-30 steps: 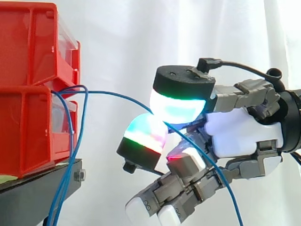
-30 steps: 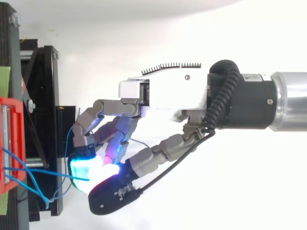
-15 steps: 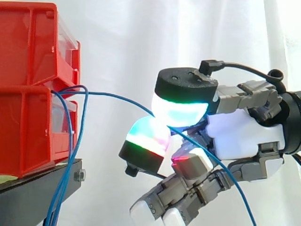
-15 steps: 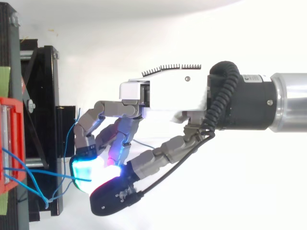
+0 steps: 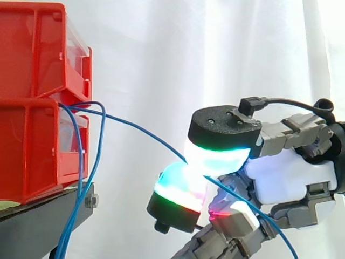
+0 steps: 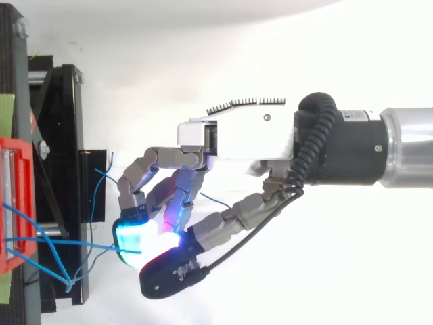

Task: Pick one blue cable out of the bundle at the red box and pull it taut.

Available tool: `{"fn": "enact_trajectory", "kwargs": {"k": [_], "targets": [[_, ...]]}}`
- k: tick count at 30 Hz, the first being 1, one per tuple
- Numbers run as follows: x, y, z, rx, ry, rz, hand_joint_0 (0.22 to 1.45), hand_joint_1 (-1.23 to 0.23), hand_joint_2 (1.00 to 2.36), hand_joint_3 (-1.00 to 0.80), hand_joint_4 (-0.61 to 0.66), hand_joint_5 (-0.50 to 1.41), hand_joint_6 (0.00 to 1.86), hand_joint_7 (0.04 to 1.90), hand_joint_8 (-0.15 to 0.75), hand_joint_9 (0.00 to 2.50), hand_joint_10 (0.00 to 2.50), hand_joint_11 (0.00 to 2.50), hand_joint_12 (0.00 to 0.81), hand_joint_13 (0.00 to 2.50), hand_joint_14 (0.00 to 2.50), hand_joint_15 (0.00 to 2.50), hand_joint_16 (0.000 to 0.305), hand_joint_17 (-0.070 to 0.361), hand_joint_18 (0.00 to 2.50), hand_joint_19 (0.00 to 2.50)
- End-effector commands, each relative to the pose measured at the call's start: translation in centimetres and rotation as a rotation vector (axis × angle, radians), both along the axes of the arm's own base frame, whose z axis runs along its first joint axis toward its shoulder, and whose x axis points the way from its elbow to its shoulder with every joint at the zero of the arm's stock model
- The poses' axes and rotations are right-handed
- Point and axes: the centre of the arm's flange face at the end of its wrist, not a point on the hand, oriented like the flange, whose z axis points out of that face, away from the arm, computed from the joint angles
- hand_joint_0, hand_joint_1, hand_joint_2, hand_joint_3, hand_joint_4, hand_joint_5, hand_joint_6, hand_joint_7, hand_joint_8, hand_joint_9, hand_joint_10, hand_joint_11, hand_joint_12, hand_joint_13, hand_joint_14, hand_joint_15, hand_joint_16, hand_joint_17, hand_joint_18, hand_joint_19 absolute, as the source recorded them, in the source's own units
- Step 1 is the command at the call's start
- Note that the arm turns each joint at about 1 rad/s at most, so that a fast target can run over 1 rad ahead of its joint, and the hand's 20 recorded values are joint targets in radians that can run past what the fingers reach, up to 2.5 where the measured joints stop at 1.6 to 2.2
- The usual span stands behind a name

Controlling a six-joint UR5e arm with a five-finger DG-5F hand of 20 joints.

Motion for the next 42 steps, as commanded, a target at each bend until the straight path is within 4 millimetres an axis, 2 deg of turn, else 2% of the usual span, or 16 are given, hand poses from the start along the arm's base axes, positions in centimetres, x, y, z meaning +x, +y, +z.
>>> {"fn": "enact_trajectory", "kwargs": {"k": [1,5,14,21,42], "targets": [[-0.6,0.0,-1.2,-0.005,0.026,0.001,0.66,-0.92,1.00,0.08,0.00,-0.07,0.92,1.17,0.473,1.20,0.01,0.80,0.441,0.69,0.01,0.23,0.062,0.139,0.69,0.28],[-1.6,0.1,-3.4,-0.001,0.053,0.002,0.66,-0.92,1.00,0.07,0.00,-0.07,0.92,1.15,0.474,1.20,0.01,0.79,0.443,0.69,0.01,0.23,0.062,0.140,0.69,0.28],[-1.7,0.3,-4.5,0.001,0.008,0.006,0.66,-0.92,1.00,0.07,0.00,-0.07,0.92,1.15,0.477,1.19,0.01,0.77,0.445,0.69,0.01,0.23,0.062,0.140,0.69,0.28],[-1.3,0.4,-4.6,0.003,-0.038,0.007,0.66,-0.91,1.00,0.07,0.00,-0.07,0.92,1.14,0.476,1.18,0.01,0.78,0.445,0.68,0.01,0.23,0.062,0.140,0.69,0.28],[-1.4,0.4,-4.7,-0.004,-0.034,0.003,0.66,-0.91,1.01,0.05,0.01,-0.07,0.93,1.10,0.478,1.14,0.01,0.72,0.440,0.67,0.01,0.24,0.061,0.137,0.66,0.28]]}}
